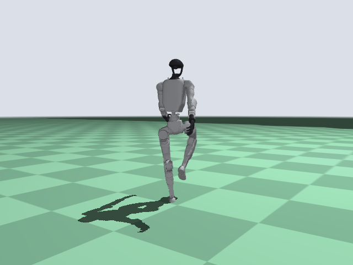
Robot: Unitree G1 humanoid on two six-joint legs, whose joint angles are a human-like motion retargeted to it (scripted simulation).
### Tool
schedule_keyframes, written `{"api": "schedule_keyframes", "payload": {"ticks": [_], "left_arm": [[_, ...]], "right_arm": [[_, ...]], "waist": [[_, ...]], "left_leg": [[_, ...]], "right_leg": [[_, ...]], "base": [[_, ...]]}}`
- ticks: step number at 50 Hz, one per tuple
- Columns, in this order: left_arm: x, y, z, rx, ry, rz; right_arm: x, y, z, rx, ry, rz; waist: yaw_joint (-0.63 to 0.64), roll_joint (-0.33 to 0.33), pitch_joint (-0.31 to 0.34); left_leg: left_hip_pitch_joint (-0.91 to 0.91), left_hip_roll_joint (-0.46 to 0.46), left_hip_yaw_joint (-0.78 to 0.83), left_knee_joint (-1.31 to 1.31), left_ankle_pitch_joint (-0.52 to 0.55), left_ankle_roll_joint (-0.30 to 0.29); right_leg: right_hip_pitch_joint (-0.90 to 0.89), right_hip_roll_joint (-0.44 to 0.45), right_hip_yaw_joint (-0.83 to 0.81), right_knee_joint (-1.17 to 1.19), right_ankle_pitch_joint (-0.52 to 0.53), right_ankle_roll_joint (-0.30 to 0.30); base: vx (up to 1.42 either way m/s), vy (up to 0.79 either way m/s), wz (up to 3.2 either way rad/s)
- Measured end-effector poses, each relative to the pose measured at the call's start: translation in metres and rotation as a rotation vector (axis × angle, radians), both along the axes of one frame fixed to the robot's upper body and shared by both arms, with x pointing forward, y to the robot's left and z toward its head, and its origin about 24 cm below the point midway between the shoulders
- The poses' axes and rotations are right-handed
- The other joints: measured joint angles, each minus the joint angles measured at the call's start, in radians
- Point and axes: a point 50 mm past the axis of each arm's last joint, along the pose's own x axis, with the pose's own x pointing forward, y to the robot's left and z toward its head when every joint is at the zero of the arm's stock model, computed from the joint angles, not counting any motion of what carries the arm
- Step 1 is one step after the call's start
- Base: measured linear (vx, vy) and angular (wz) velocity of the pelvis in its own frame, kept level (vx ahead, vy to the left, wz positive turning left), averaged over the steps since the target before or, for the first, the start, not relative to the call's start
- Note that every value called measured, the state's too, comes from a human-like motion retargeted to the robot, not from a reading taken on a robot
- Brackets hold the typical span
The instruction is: In place motions
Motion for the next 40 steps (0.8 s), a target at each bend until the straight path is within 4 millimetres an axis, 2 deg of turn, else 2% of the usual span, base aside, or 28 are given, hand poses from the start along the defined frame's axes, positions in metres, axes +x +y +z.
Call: {"api": "schedule_keyframes", "payload": {"ticks": [2, 3, 5, 8, 10, 12, 15, 16, 17, 18, 19, 20, 22, 23, 24, 25, 27, 30, 32, 35, 37, 40], "left_arm": [[0.012, -0.004, 0.02, 0.069, -0.086, -0.025], [0.018, -0.006, 0.029, 0.1, -0.122, -0.037], [0.026, -0.008, 0.043, 0.146, -0.171, -0.055], [0.023, -0.011, 0.038, 0.148, -0.153, -0.08], [0.009, -0.006, 0.02, 0.12, -0.09, -0.077], [-0.014, -0.006, -0.01, 0.066, 0.017, -0.054], [-0.062, -0.015, -0.059, -0.057, 0.218, -0.037], [-0.079, -0.019, -0.074, -0.099, 0.291, -0.038], [-0.096, -0.022, -0.087, -0.138, 0.364, -0.039], [-0.114, -0.024, -0.098, -0.169, 0.436, -0.037], [-0.131, -0.024, -0.108, -0.188, 0.506, -0.035], [-0.15, -0.023, -0.117, -0.203, 0.575, -0.032], [-0.187, -0.023, -0.13, -0.194, 0.712, -0.039], [-0.204, -0.024, -0.136, -0.181, 0.776, -0.043], [-0.219, -0.026, -0.14, -0.166, 0.829, -0.037], [-0.234, -0.03, -0.143, -0.151, 0.876, -0.028], [-0.258, -0.031, -0.147, -0.16, 0.927, 0.047], [-0.284, -0.03, -0.149, -0.196, 0.986, 0.172], [-0.302, -0.034, -0.15, -0.223, 1.07, 0.22], [-0.33, -0.048, -0.15, -0.26, 1.221, 0.249], [-0.344, -0.057, -0.149, -0.285, 1.268, 0.261], [-0.354, -0.068, -0.149, -0.335, 1.265, 0.261]], "right_arm": [[-0.024, 0.008, 0.014, -0.038, 0.049, -0.162], [-0.029, 0.013, 0.017, -0.056, 0.059, -0.238], [-0.027, 0.02, 0.014, -0.082, 0.038, -0.346], [-0.006, 0.021, -0.003, -0.083, -0.056, -0.358], [0.03, 0.018, -0.023, -0.038, -0.159, -0.284], [0.072, 0.021, -0.044, 0.052, -0.255, -0.186], [0.144, 0.033, -0.069, 0.226, -0.434, -0.033], [0.171, 0.037, -0.075, 0.284, -0.507, 0.02], [0.198, 0.042, -0.079, 0.337, -0.581, 0.077], [0.227, 0.048, -0.081, 0.384, -0.66, 0.137], [0.254, 0.054, -0.08, 0.428, -0.737, 0.197], [0.28, 0.062, -0.078, 0.47, -0.814, 0.256], [0.322, 0.079, -0.07, 0.546, -0.951, 0.335], [0.341, 0.086, -0.064, 0.577, -1.015, 0.359], [0.358, 0.091, -0.057, 0.602, -1.079, 0.374], [0.374, 0.095, -0.049, 0.625, -1.142, 0.385], [0.406, 0.112, -0.032, 0.711, -1.245, 0.438], [0.44, 0.138, -0.005, 0.871, -1.346, 0.525], [0.444, 0.146, 0.002, 0.922, -1.377, 0.555], [0.425, 0.138, -0.01, 0.888, -1.372, 0.534], [0.398, 0.122, -0.03, 0.801, -1.303, 0.485], [0.341, 0.094, -0.062, 0.663, -1.055, 0.417]], "waist": [[0.021, 0.019, -0.039], [0.037, 0.016, -0.049], [0.063, -0.002, -0.054], [0.1, -0.013, -0.08], [0.126, -0.031, -0.095], [0.142, -0.028, -0.119], [0.188, -0.036, -0.15], [0.193, -0.057, -0.154], [0.201, -0.075, -0.157], [0.213, -0.087, -0.158], [0.242, -0.098, -0.161], [0.279, -0.108, -0.164], [0.367, -0.111, -0.19], [0.419, -0.102, -0.21], [0.448, -0.097, -0.23], [0.465, -0.095, -0.248], [0.477, -0.112, -0.229], [0.394, -0.121, -0.176], [0.328, -0.116, -0.165], [0.289, -0.111, -0.183], [0.34, -0.116, -0.203], [0.413, -0.133, -0.2]], "left_leg": [[-0.019, 0.007, -0.011, 0.002, 0.002, 0.0], [-0.023, 0.004, -0.013, 0.003, -0.002, -0.001], [-0.012, -0.013, -0.004, 0.0, -0.02, 0.001], [0.011, -0.032, 0.014, -0.023, -0.033, 0.0], [0.037, -0.051, 0.049, -0.036, -0.046, -0.001], [0.054, -0.052, 0.076, -0.047, -0.058, -0.005], [0.078, -0.077, 0.124, -0.053, -0.077, -0.006], [0.088, -0.109, 0.128, -0.054, -0.083, -0.002], [0.098, -0.137, 0.135, -0.054, -0.09, 0.0], [0.107, -0.155, 0.145, -0.054, -0.098, 0.001], [0.119, -0.169, 0.169, -0.059, -0.106, 0.0], [0.132, -0.179, 0.2, -0.067, -0.114, -0.001], [0.144, -0.173, 0.251, -0.086, -0.123, -0.009], [0.133, -0.158, 0.278, -0.092, -0.126, -0.013], [0.12, -0.145, 0.281, -0.098, -0.125, -0.02], [0.105, -0.134, 0.273, -0.104, -0.124, -0.028], [0.107, -0.138, 0.292, -0.122, -0.12, -0.032], [0.112, -0.14, 0.255, -0.135, -0.104, -0.035], [0.105, -0.137, 0.211, -0.133, -0.094, -0.037], [0.091, -0.131, 0.17, -0.121, -0.093, -0.04], [0.087, -0.129, 0.185, -0.123, -0.097, -0.039], [0.105, -0.133, 0.194, -0.13, -0.102, -0.044]], "right_leg": [[-0.034, 0.019, -0.006, -0.042, 0.0, -0.001], [-0.03, 0.025, 0.003, -0.072, 0.002, 0.001], [0.028, 0.019, 0.031, -0.137, 0.005, 0.004], [0.201, 0.007, 0.046, -0.285, 0.023, 0.001], [0.342, 0.032, 0.087, -0.434, 0.049, 0.016], [0.502, 0.093, 0.14, -0.657, 0.089, 0.064], [0.755, 0.162, 0.259, -1.064, 0.16, 0.132], [0.847, 0.144, 0.268, -1.218, 0.207, 0.176], [0.932, 0.128, 0.271, -1.354, 0.173, 0.21], [1.003, 0.119, 0.261, -1.456, -0.022, 0.225], [1.049, 0.107, 0.213, -1.528, -0.12, 0.214], [1.082, 0.094, 0.144, -1.584, -0.169, 0.19], [1.07, 0.089, 0.147, -1.655, -0.066, 0.251], [1.055, 0.091, 0.222, -1.674, -0.046, 0.285], [1.033, 0.085, 0.195, -1.673, -0.04, 0.296], [1.008, 0.075, 0.118, -1.662, -0.041, 0.295], [0.97, 0.109, 0.214, -1.646, -0.04, 0.24], [0.986, 0.114, 0.194, -1.648, -0.047, 0.228], [1.005, 0.115, 0.166, -1.662, -0.047, 0.23], [1.023, 0.12, 0.138, -1.683, -0.047, 0.229], [1.016, 0.128, 0.146, -1.683, -0.047, 0.217], [1.02, 0.12, 0.142, -1.676, -0.048, 0.213]], "base": [[0.15, -0.06, -0.14], [0.03, -0.05, -0.39], [0.01, -0.02, -0.51], [0.09, 0.01, -0.64], [0.1, 0.04, -0.97], [0.1, 0.03, -0.81], [0.13, 0.02, -0.63], [0.07, -0.02, -0.27], [0.0, 0.0, 0.0], [0.02, -0.04, -0.56], [0.01, -0.06, -1.05], [0.05, -0.11, -1.36], [0.07, -0.15, -1.4], [0.0, -0.17, -1.0], [-0.09, -0.18, -0.42], [-0.15, -0.21, -0.14], [-0.19, -0.26, -0.21], [-0.24, -0.24, 0.61], [-0.17, -0.11, 1.05], [0.06, -0.04, 0.66], [0.18, -0.05, -0.17], [0.06, -0.06, -0.14]]}}
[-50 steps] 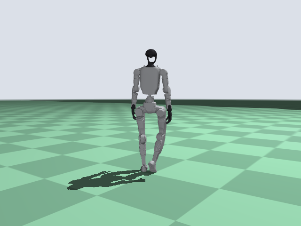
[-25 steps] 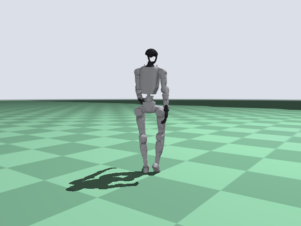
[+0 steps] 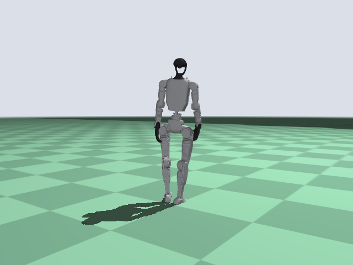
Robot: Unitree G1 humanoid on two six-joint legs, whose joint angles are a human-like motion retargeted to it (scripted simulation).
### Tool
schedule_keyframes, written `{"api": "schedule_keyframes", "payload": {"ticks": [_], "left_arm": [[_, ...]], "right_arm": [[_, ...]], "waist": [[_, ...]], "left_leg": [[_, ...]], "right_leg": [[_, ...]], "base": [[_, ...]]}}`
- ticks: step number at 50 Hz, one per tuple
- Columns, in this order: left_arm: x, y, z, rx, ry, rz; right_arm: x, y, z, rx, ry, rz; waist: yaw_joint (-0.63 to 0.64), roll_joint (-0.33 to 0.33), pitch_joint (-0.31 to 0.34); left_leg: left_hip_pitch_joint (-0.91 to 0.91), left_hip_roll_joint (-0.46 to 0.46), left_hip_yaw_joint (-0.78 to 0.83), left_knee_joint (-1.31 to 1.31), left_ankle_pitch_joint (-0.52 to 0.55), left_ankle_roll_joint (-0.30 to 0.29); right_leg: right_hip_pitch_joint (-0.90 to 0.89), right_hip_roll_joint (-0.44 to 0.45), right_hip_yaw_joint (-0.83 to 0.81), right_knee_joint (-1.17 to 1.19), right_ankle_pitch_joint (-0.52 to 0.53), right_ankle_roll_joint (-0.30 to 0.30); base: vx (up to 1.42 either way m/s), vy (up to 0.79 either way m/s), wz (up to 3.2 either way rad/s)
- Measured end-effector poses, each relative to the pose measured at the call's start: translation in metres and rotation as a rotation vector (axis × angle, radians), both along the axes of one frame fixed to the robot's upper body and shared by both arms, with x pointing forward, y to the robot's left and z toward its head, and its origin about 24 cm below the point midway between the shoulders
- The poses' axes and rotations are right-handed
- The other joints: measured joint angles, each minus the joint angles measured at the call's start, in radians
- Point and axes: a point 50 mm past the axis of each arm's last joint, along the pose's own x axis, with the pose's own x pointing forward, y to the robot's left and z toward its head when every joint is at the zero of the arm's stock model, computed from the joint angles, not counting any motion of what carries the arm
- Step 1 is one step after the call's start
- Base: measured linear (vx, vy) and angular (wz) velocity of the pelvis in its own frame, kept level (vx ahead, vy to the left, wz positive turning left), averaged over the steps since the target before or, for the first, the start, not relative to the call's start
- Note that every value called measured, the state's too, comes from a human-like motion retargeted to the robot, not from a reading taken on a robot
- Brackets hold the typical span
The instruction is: In place motions
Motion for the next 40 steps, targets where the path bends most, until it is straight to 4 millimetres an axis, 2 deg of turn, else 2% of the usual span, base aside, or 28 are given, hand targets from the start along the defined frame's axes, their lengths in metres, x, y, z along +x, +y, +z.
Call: {"api": "schedule_keyframes", "payload": {"ticks": [4, 7, 9, 12, 16, 20, 24, 30, 35, 40], "left_arm": [[0.001, -0.011, 0.0, -0.041, -0.027, 0.054], [-0.002, -0.015, 0.0, -0.048, -0.012, 0.071], [-0.002, -0.013, 0.0, -0.04, -0.014, 0.061], [0.002, -0.006, -0.001, -0.029, -0.038, 0.024], [0.005, 0.006, -0.001, -0.009, -0.054, -0.028], [0.009, 0.014, -0.001, 0.007, -0.067, -0.047], [0.02, 0.019, -0.002, -0.013, -0.1, -0.058], [0.033, 0.03, -0.001, 0.004, -0.147, -0.137], [0.033, 0.033, -0.001, 0.048, -0.146, -0.165], [0.027, 0.028, -0.001, 0.092, -0.14, -0.102]], "right_arm": [[-0.079, -0.028, -0.019, -0.207, 0.333, -0.021], [-0.139, -0.047, -0.016, -0.351, 0.524, -0.121], [-0.171, -0.052, -0.012, -0.393, 0.605, -0.232], [-0.203, -0.051, -0.007, -0.389, 0.658, -0.408], [-0.22, -0.053, -0.004, -0.38, 0.67, -0.529], [-0.217, -0.063, -0.002, -0.415, 0.663, -0.513], [-0.191, -0.065, -0.006, -0.398, 0.622, -0.441], [-0.145, -0.047, -0.017, -0.278, 0.497, -0.377], [-0.11, -0.037, -0.02, -0.215, 0.41, -0.302], [-0.081, -0.043, -0.017, -0.231, 0.343, -0.229]], "waist": [[-0.034, -0.004, 0.023], [-0.07, 0.001, 0.013], [-0.062, 0.006, 0.005], [-0.059, 0.013, 0.003], [-0.068, 0.02, -0.005], [-0.079, 0.034, -0.006], [-0.093, 0.047, 0.012], [-0.071, 0.053, 0.035], [-0.033, 0.054, 0.052], [0.011, 0.054, 0.078]], "left_leg": [[0.011, 0.004, -0.047, 0.006, -0.008, -0.014], [0.004, 0.006, -0.073, 0.007, -0.008, -0.021], [-0.007, 0.01, -0.065, 0.005, -0.004, -0.023], [-0.017, 0.011, -0.066, 0.0, 0.002, -0.02], [-0.024, 0.019, -0.062, -0.002, 0.009, -0.03], [-0.025, 0.032, -0.041, -0.006, 0.015, -0.04], [-0.025, 0.042, -0.033, -0.003, 0.024, -0.05], [-0.037, 0.049, -0.047, 0.003, 0.05, -0.063], [-0.069, 0.046, -0.1, 0.023, 0.071, -0.07], [-0.137, 0.024, -0.182, 0.081, 0.071, -0.061]], "right_leg": [[0.022, -0.009, -0.04, -0.005, -0.009, -0.002], [0.025, -0.014, -0.062, -0.006, -0.016, -0.004], [0.019, -0.01, -0.056, -0.006, -0.017, -0.007], [0.014, -0.002, -0.059, -0.008, -0.017, -0.012], [0.008, 0.004, -0.056, -0.008, -0.017, -0.017], [-0.002, 0.014, -0.043, -0.005, -0.011, -0.023], [-0.004, 0.022, -0.039, -0.005, -0.007, -0.03], [0.001, 0.026, -0.059, -0.006, -0.006, -0.043], [0.009, 0.022, -0.104, -0.013, -0.01, -0.053], [0.009, 0.008, -0.172, -0.02, -0.021, -0.06]], "base": [[-0.08, -0.05, 0.61], [0.05, 0.01, 0.45], [0.0, 0.0, 0.0], [-0.02, -0.04, 0.03], [-0.01, -0.02, -0.03], [-0.07, 0.01, -0.28], [-0.09, 0.01, -0.13], [-0.1, 0.0, 0.14], [-0.14, 0.0, 0.59], [-0.21, 0.0, 0.96]]}}
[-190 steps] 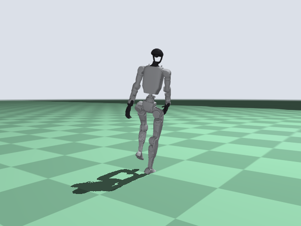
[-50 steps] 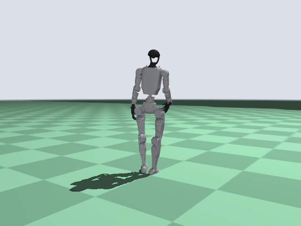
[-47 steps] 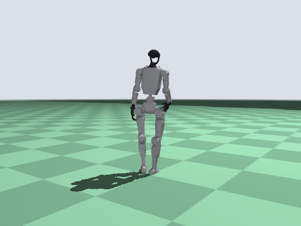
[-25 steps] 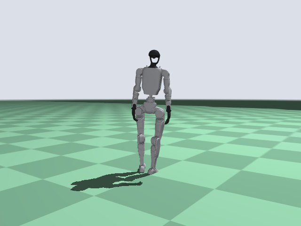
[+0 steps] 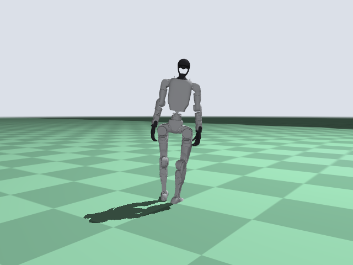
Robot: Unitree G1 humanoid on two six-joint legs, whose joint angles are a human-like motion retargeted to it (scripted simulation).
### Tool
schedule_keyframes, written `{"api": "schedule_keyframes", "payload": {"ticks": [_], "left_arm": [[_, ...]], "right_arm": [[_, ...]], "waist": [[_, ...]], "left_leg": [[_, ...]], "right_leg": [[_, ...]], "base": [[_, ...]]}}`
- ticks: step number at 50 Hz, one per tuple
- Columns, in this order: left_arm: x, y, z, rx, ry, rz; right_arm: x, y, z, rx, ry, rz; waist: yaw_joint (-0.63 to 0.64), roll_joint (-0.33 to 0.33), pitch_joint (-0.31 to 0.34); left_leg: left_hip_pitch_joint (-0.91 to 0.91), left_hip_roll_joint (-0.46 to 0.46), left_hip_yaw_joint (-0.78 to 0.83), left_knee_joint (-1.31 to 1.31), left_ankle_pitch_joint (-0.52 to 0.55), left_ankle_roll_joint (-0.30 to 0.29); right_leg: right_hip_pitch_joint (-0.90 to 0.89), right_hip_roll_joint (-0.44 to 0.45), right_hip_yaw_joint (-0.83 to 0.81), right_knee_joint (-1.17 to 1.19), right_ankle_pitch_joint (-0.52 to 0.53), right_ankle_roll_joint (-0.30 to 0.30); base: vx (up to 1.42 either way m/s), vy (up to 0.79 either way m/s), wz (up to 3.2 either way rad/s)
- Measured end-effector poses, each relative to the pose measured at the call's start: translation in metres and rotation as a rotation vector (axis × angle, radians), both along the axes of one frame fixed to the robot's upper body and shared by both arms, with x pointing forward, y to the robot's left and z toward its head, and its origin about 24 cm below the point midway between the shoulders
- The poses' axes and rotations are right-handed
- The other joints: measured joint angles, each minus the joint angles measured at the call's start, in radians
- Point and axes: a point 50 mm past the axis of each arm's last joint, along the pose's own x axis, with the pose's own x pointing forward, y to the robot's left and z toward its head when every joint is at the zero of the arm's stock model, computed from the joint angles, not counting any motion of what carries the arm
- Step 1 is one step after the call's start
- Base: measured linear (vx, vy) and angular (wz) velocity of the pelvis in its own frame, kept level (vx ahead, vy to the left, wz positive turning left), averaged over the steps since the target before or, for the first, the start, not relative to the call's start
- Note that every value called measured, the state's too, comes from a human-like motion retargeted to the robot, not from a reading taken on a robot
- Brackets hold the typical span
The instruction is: In place motions
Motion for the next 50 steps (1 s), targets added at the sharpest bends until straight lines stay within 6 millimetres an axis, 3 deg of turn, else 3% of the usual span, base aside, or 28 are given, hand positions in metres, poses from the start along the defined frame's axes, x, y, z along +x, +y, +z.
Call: {"api": "schedule_keyframes", "payload": {"ticks": [5, 10, 13, 20, 23, 33, 44, 47, 50], "left_arm": [[-0.006, -0.004, 0.0, 0.011, 0.022, 0.07], [-0.034, -0.015, 0.002, -0.038, 0.122, 0.136], [-0.051, -0.022, 0.005, -0.06, 0.184, 0.19], [-0.077, -0.04, 0.01, -0.099, 0.254, 0.26], [-0.083, -0.046, 0.012, -0.113, 0.264, 0.27], [-0.069, -0.046, 0.008, -0.124, 0.204, 0.245], [-0.042, -0.017, 0.003, -0.049, 0.106, 0.229], [-0.032, -0.012, 0.002, -0.044, 0.075, 0.214], [-0.017, -0.005, 0.001, -0.032, 0.049, 0.172]], "right_arm": [[0.018, -0.014, 0.005, -0.04, -0.048, 0.019], [0.016, -0.03, 0.009, -0.11, -0.025, 0.017], [0.013, -0.031, 0.009, -0.125, -0.029, 0.008], [0.008, -0.017, 0.005, -0.082, -0.016, 0.005], [0.002, -0.007, 0.002, -0.062, 0.003, 0.02], [-0.018, 0.017, -0.004, 0.001, 0.085, 0.127], [-0.008, 0.016, -0.004, 0.03, 0.057, 0.245], [-0.009, 0.01, -0.003, 0.012, 0.049, 0.215], [-0.012, 0.005, -0.002, -0.006, 0.036, 0.139]], "waist": [[0.084, -0.007, 0.06], [0.157, -0.005, 0.068], [0.147, -0.007, 0.062], [0.087, -0.017, 0.029], [0.071, -0.032, 0.013], [0.102, -0.029, -0.022], [0.089, -0.036, -0.039], [0.054, -0.003, -0.043], [0.014, 0.064, -0.034]], "left_leg": [[-0.068, -0.033, -0.073, 0.068, 0.022, 0.004], [-0.099, -0.044, -0.106, 0.057, 0.044, -0.008], [-0.117, 0.004, 0.042, 0.082, 0.02, -0.01], [-0.051, 0.179, 0.643, 0.14, 0.032, -0.078], [-0.001, 0.186, 0.81, 0.132, 0.062, -0.078], [0.024, 0.103, 0.654, 0.001, 0.081, -0.047], [0.078, 0.062, 0.564, -0.059, 0.046, -0.012], [0.083, 0.086, 0.536, -0.062, 0.042, -0.006], [0.08, 0.152, 0.486, -0.056, 0.051, -0.008]], "right_leg": [[0.004, -0.015, -0.048, -0.006, 0.004, -0.007], [0.0, -0.032, -0.133, -0.012, -0.006, -0.014], [-0.003, -0.046, -0.196, -0.014, -0.018, -0.013], [-0.002, -0.064, -0.353, -0.016, -0.044, 0.0], [0.01, -0.078, -0.411, -0.013, -0.056, 0.01], [0.075, -0.047, -0.499, -0.011, -0.086, 0.037], [0.134, -0.091, -0.524, 0.1, -0.106, 0.05], [0.138, -0.103, -0.531, 0.184, -0.048, 0.024], [0.097, -0.122, -0.508, 0.349, 0.039, -0.074]], "base": [[-0.25, -0.05, 0.95], [-0.16, -0.04, 1.2], [-0.11, -0.01, 1.52], [-0.02, -0.01, 1.39], [0.08, -0.01, 1.05], [0.16, 0.02, 0.37], [0.19, 0.05, 0.12], [0.18, 0.09, 0.5], [0.09, 0.07, 0.83]]}}
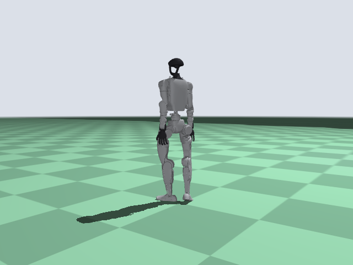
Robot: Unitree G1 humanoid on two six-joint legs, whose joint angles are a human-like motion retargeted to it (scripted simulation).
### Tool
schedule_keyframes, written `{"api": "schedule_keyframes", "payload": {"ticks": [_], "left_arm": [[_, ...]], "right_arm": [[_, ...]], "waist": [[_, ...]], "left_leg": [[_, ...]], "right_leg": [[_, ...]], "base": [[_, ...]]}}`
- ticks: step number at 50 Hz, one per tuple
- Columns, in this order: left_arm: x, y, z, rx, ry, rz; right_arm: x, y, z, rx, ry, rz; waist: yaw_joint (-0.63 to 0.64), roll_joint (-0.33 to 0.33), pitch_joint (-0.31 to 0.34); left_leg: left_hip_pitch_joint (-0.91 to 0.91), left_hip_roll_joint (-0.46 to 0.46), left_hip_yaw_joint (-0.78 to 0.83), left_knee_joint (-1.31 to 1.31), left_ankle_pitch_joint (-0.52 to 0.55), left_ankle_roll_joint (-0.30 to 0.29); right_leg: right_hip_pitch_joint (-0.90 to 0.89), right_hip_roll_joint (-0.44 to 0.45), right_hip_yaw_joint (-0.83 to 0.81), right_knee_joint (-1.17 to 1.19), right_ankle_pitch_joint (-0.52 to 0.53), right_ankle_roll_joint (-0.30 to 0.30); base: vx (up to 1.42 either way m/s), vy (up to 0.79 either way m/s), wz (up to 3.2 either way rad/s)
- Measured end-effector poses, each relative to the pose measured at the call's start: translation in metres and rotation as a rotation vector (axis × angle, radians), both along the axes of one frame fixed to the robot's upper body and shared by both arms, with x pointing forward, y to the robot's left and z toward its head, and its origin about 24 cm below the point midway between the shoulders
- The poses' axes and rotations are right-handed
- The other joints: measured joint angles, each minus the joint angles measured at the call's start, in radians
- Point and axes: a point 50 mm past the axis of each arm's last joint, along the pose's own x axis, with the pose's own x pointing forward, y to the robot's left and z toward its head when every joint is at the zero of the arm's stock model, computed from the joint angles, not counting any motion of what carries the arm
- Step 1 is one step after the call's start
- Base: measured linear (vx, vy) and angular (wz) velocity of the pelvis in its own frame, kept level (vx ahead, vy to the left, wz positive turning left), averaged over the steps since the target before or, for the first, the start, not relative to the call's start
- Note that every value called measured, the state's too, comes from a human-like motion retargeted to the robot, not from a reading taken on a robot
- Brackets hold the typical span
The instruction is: In place motions
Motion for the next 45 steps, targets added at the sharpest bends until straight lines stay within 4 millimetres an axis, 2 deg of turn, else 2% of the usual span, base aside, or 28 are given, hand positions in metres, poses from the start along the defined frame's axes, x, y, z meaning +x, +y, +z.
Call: {"api": "schedule_keyframes", "payload": {"ticks": [2, 3, 5, 9, 13, 17, 18, 20, 22, 23, 27, 33, 40, 45], "left_arm": [[0.013, 0.005, -0.001, 0.007, -0.024, -0.026], [0.019, 0.007, -0.001, 0.008, -0.038, -0.037], [0.032, 0.014, -0.001, 0.016, -0.068, -0.05], [0.049, 0.026, 0.001, 0.06, -0.109, -0.084], [0.059, 0.032, 0.002, 0.08, -0.143, -0.1], [0.053, 0.029, 0.001, 0.071, -0.121, -0.107], [0.049, 0.028, 0.001, 0.066, -0.105, -0.106], [0.04, 0.026, 0.001, 0.05, -0.063, -0.115], [0.027, 0.02, 0.001, 0.027, -0.007, -0.134], [0.022, 0.016, 0.0, 0.022, 0.02, -0.135], [0.006, 0.007, 0.001, 0.038, 0.055, -0.083], [-0.017, -0.008, 0.002, 0.02, 0.121, -0.071], [-0.017, -0.013, 0.002, -0.005, 0.121, -0.076], [-0.005, -0.013, 0.0, -0.004, 0.077, -0.086]], "right_arm": [[-0.001, -0.002, 0.0, -0.011, -0.014, -0.065], [-0.003, -0.003, 0.0, -0.015, -0.016, -0.093], [-0.004, -0.003, 0.0, -0.026, -0.025, -0.138], [-0.021, 0.003, -0.001, -0.049, -0.009, -0.23], [-0.037, 0.003, -0.001, -0.064, 0.043, -0.232], [-0.053, 0.0, 0.001, -0.087, 0.097, -0.203], [-0.056, 0.0, 0.001, -0.09, 0.108, -0.196], [-0.062, -0.001, 0.001, -0.092, 0.132, -0.188], [-0.068, -0.001, 0.002, -0.086, 0.158, -0.196], [-0.068, -0.002, 0.002, -0.086, 0.163, -0.197], [-0.049, -0.004, 0.001, -0.088, 0.111, -0.152], [-0.017, 0.003, -0.002, -0.043, 0.018, -0.115], [0.009, 0.021, -0.003, 0.057, -0.06, -0.125], [0.011, 0.025, -0.003, 0.062, -0.043, -0.056]], "waist": [[-0.022, 0.02, 0.016], [-0.02, 0.008, 0.02], [0.076, -0.054, 0.018], [-0.133, -0.034, 0.049], [-0.146, -0.089, 0.06], [-0.16, -0.13, 0.064], [-0.157, -0.134, 0.063], [-0.119, -0.141, 0.047], [-0.092, -0.132, 0.029], [-0.076, -0.13, 0.026], [-0.051, -0.127, 0.036], [-0.078, -0.109, 0.0], [-0.044, -0.111, -0.004], [-0.046, -0.108, -0.011]], "left_leg": [[-0.001, 0.019, -0.026, -0.002, 0.012, 0.001], [0.002, 0.007, -0.016, -0.008, 0.016, 0.002], [0.008, -0.032, 0.103, -0.026, 0.017, 0.0], [0.001, -0.036, -0.12, -0.021, 0.048, 0.013], [0.019, -0.087, -0.166, -0.027, 0.049, 0.016], [0.056, -0.149, -0.236, -0.04, 0.042, 0.025], [0.066, -0.158, -0.253, -0.044, 0.039, 0.027], [0.069, -0.168, -0.26, -0.045, 0.031, 0.028], [0.061, -0.167, -0.296, -0.033, 0.024, 0.029], [0.061, -0.167, -0.31, -0.029, 0.02, 0.03], [0.07, -0.169, -0.344, -0.018, 0.005, 0.027], [0.055, -0.169, -0.407, -0.012, -0.006, 0.021], [0.052, -0.169, -0.439, -0.003, -0.022, 0.015], [0.049, -0.167, -0.456, -0.001, -0.032, 0.013]], "right_leg": [[-0.064, -0.023, 0.102, 0.127, 0.015, -0.041], [-0.102, -0.02, 0.213, 0.148, 0.021, -0.007], [-0.186, -0.003, 0.546, 0.169, 0.002, 0.074], [-0.231, 0.076, 0.518, 0.106, -0.022, 0.078], [-0.241, 0.115, 0.693, -0.055, -0.081, 0.115], [-0.228, 0.148, 0.882, -0.211, -0.092, 0.145], [-0.218, 0.151, 0.89, -0.242, -0.073, 0.124], [-0.197, 0.131, 0.864, -0.257, -0.087, 0.139], [-0.17, 0.096, 0.708, -0.283, -0.079, 0.154], [-0.161, 0.097, 0.717, -0.291, -0.078, 0.153], [-0.129, 0.098, 0.704, -0.309, -0.08, 0.147], [-0.106, 0.107, 0.663, -0.337, -0.087, 0.133], [-0.088, 0.109, 0.643, -0.343, -0.095, 0.118], [-0.081, 0.113, 0.633, -0.346, -0.097, 0.111]], "base": [[0.08, 0.06, 0.73], [0.03, 0.0, -0.29], [0.01, -0.04, -1.03], [0.1, -0.06, 2.76], [0.11, -0.11, 1.16], [0.16, -0.1, 1.16], [0.19, -0.06, 0.74], [0.21, -0.05, 0.44], [0.21, -0.1, 0.75], [0.12, -0.09, 0.68], [0.04, -0.06, 0.49], [0.06, -0.04, 0.51], [0.02, -0.06, 0.24], [0.0, -0.01, 0.04]]}}
